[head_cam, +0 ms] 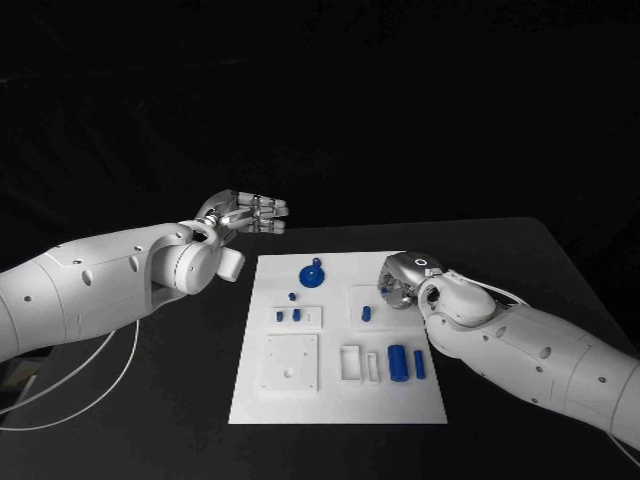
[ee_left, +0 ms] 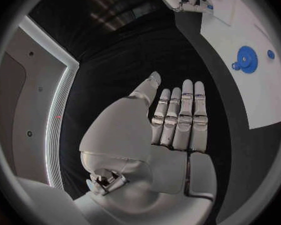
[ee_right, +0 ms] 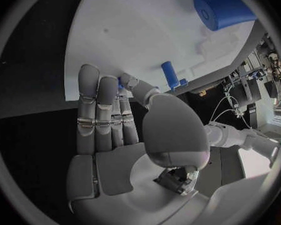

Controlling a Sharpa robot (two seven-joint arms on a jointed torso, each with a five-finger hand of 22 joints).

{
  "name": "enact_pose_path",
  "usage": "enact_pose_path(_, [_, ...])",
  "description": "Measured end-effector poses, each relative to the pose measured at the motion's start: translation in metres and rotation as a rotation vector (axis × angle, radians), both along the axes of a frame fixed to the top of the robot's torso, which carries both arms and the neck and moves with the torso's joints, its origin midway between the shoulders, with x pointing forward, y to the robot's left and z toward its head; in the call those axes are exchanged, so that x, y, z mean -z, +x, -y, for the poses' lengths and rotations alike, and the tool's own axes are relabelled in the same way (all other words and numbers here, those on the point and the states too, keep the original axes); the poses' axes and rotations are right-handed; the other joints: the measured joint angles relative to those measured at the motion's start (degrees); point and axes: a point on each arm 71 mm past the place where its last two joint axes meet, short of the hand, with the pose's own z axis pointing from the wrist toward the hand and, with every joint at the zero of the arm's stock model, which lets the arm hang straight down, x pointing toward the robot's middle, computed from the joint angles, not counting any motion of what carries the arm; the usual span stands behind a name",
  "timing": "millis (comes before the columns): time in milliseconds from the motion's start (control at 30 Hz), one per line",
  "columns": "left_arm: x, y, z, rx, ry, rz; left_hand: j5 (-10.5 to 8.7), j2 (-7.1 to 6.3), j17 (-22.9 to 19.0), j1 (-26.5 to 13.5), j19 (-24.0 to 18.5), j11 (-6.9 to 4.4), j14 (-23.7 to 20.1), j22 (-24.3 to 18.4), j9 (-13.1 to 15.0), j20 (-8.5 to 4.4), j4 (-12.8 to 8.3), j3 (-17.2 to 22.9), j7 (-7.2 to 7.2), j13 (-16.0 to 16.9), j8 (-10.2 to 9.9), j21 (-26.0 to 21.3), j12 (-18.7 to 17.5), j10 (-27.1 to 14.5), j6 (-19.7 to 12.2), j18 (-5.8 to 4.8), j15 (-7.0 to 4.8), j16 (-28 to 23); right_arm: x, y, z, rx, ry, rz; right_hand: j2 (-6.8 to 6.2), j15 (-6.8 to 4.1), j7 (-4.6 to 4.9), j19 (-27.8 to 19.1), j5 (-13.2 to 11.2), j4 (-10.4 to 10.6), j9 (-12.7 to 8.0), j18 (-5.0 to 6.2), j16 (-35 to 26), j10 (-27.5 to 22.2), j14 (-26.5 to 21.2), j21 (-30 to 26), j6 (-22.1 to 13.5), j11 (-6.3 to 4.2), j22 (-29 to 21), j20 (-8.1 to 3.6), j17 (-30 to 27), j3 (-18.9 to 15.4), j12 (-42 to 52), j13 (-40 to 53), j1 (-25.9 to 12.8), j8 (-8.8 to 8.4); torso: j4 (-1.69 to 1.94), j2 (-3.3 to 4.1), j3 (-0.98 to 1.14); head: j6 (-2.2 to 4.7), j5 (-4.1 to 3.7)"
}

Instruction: Assemble the parts on the task board

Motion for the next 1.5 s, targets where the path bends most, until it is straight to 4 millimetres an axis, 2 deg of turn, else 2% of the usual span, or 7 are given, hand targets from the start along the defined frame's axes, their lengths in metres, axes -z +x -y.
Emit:
enact_pose_path(100, [0.0,0.0,-0.001,-0.003,0.001,0.0,0.0,0.0,0.0,0.0,0.0,0.0,0.0,0.0,0.0,0.0,0.0,0.0,0.0,0.0,0.0,0.0,0.0,0.0,0.0,0.0,0.0,0.0,0.0,-0.001,0.003,0.002,0.004,0.008,0.0,0.0,0.0,0.0,0.0,0.3,0.0,-0.03,0.0,0.3,0.0,0.0,0.0,-0.3,0.6,0.0,0.1,0.3,0.0,0.0,0.0,0.0,0.0,-0.01,0.02,0.06,0.05])
enact_pose_path(200, [0.0,0.001,-0.002,-0.005,0.001,0.0,0.0,0.0,0.0,0.0,0.0,0.0,0.0,-0.2,0.0,0.0,0.0,0.0,0.0,0.0,0.0,0.0,0.0,0.0,0.0,0.0,0.0,0.0,0.001,-0.002,0.006,0.006,0.011,0.017,-0.01,0.0,-0.07,0.2,-0.1,0.3,0.0,-0.43,0.0,0.5,0.0,0.0,0.3,-0.11,1.1,-0.21,0.2,0.6,0.0,0.0,0.0,-0.02,0.0,-0.01,0.02,0.07,0.09])
enact_pose_path(400, [0.0,0.002,-0.004,-0.012,0.002,0.0,0.0,0.0,0.0,0.0,0.0,0.0,0.0,-0.2,0.0,0.0,0.0,0.0,0.0,0.0,0.0,0.0,0.0,0.0,0.0,0.0,0.0,0.0,-0.003,-0.005,0.009,0.005,0.04,0.044,-0.01,0.0,0.0,0.2,-0.1,0.3,0.0,-0.5,0.0,0.5,0.0,-0.2,0.4,-0.11,1.6,-0.21,0.2,0.6,0.0,0.0,0.0,-0.13,-0.07,-0.02,0.03,0.1,0.14])
enact_pose_path(1033, [0.001,0.003,-0.009,-0.025,-0.002,-0.004,0.0,0.0,0.0,0.0,0.2,0.01,0.0,-0.6,0.0,0.21,-0.2,-0.2,0.0,0.0,0.0,0.0,0.0,-0.4,0.0,-0.01,0.0,0.0,-0.035,-0.011,0.015,0.002,0.158,0.103,-0.02,0.01,-0.19,0.2,-0.2,0.5,0.0,-0.33,0.0,0.7,0.0,-0.5,0.6,-0.31,2.4,-0.17,0.3,0.8,-0.2,0.1,0.0,0.01,-0.12,-0.04,-0.03,0.27,0.09])
enact_pose_path(1167, [0.001,0.003,-0.009,-0.026,-0.003,-0.005,0.0,0.0,0.0,0.0,0.2,0.0,0.0,-0.6,0.0,0.21,-0.2,-0.2,0.0,0.0,0.0,0.0,0.0,-0.4,0.0,0.0,0.0,0.0,-0.046,-0.02,0.004,-0.034,0.198,0.105,-0.17,0.01,-0.19,0.2,-0.2,0.5,0.1,-0.33,0.0,0.7,0.0,-0.7,0.6,-0.31,2.6,-0.17,0.3,0.8,-0.2,0.1,-0.1,0.01,-0.16,-0.05,-0.04,0.27,0.62])
enact_pose_path(1500, [0.001,0.003,-0.004,-0.021,-0.01,-0.003,0.0,0.0,0.0,0.0,0.2,0.0,0.0,-0.8,0.0,0.21,-0.2,-0.2,0.0,0.0,0.0,0.0,0.0,-0.4,0.0,-0.01,0.0,0.0,-0.061,-0.053,-0.048,-0.174,0.289,0.084,-0.17,0.01,-0.19,0.2,-0.3,0.5,0.1,-0.33,0.0,0.7,0.0,-1.1,0.5,-0.31,2.8,-0.16,0.3,0.8,-0.2,0.1,-0.1,0.01,-0.32,-0.22,-0.15,-0.36,3.29])
